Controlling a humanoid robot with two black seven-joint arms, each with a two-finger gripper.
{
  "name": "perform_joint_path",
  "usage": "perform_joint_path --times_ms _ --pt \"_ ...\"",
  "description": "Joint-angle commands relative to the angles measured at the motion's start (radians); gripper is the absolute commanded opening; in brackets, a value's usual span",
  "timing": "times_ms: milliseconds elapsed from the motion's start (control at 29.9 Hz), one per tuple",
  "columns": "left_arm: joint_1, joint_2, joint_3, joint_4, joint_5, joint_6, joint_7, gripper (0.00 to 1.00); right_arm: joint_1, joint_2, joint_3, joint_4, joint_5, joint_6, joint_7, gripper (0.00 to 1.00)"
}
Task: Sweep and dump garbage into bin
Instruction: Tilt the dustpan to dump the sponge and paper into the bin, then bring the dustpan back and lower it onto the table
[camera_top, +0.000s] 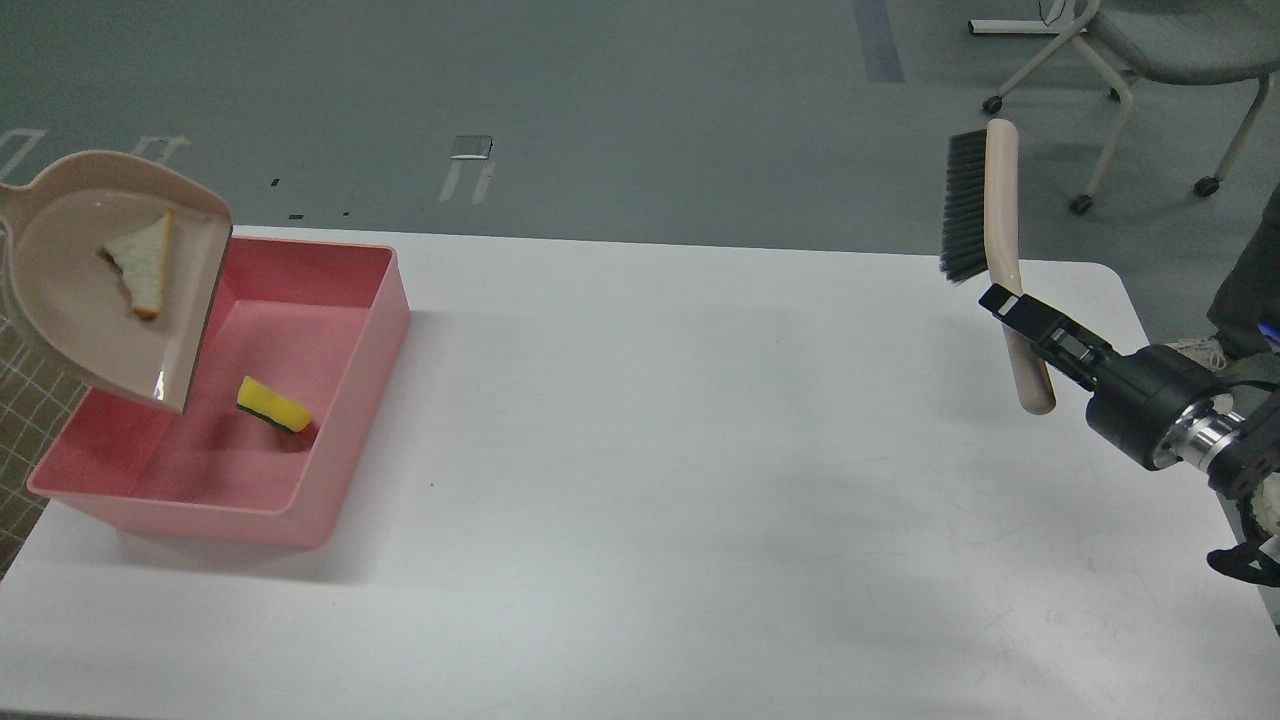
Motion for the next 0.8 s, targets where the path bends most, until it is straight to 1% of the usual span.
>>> perform_joint_path --times_ms 0,100,334,401,501,535,601,635,668,768 --pt "0.0 0.01 -0.001 -0.035 0.066 0.062 0.0 0.0 -0.001 -0.006 0.001 0.003 0.001 0.0 0.001 0.1" --pt "-0.001 0.022 -0.003 -0.064 0.051 0.062 0.0 0.0 -0.001 -0.005 0.009 0.011 0.002 0.0 0.001 0.1" --pt "-0.006 0.024 -0.006 -0.05 -0.004 0.057 0.0 0.0 -0.001 -0.005 0.014 0.008 0.005 0.0 0.001 0.1" --pt "-0.009 0.031 -0.015 -0.053 -0.073 0.05 0.0 0.0 -0.001 -0.006 0.014 0.008 0.009 0.0 0.001 0.1" --pt "-0.018 0.059 -0.023 -0.067 -0.284 -0.06 0.0 0.0 0.001 -0.006 0.014 0.006 0.009 0.0 0.001 0.1" --pt "-0.02 0.056 -0.015 -0.067 -0.394 -0.114 0.0 0.0 0.002 -0.006 0.014 0.006 0.009 0.0 0.001 0.1" --pt "-0.02 0.051 -0.004 -0.069 -0.484 -0.148 0.0 0.0 0.004 -0.006 0.014 0.006 0.009 0.0 0.001 0.1" --pt "-0.015 0.045 -0.003 -0.076 -0.533 -0.153 0.013 0.0 0.004 -0.008 0.014 0.008 0.009 0.0 0.001 0.1" --pt "-0.011 0.035 -0.004 -0.098 -0.54 -0.153 0.033 0.0 0.004 -0.009 0.014 0.011 0.009 0.0 0.001 0.1" --pt "-0.008 -0.016 -0.003 -0.145 -0.541 -0.15 0.075 0.0 0.001 -0.023 0.008 0.015 0.011 0.0 0.001 0.1"
